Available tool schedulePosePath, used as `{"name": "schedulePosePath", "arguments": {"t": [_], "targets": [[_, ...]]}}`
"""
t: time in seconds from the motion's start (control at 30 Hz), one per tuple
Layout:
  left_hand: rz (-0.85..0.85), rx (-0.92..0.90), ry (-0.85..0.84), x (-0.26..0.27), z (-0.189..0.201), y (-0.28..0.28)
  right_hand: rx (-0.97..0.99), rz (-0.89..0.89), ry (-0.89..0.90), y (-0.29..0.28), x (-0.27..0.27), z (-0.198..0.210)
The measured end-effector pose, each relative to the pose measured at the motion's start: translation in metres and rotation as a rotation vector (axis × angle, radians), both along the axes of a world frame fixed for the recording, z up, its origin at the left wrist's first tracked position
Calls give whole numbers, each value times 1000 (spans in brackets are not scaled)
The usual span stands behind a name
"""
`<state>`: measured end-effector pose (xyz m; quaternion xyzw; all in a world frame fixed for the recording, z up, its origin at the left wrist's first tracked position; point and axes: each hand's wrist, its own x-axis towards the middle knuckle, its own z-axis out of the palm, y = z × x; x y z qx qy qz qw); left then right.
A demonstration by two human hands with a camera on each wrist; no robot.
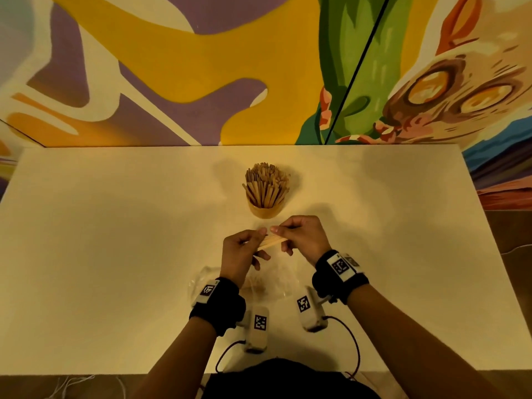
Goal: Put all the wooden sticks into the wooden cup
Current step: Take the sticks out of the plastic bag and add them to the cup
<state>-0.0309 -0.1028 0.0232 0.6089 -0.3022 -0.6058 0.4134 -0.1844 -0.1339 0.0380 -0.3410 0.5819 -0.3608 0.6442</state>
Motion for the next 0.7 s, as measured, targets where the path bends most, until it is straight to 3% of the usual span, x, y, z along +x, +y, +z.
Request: {"name": "schedulePosePath", "arguments": {"t": [0.13,0.3,0.4,0.57,0.7], "targets": [[-56,-22,115,3,4,-23,-38,76,46,-40,-12,5],[22,-22,137,0,-3,-57,-50,119,-35,-71,-17,5],[-21,-12,123,3,-7,-73,-81,125,-19,-78,-18,1],[-111,-42,-101,17,-16,-85,-163,115,102,-88,-22,-3],[-171,-179,-425,33,-31,-85,-251,152,295,-95,-27,4]]}}
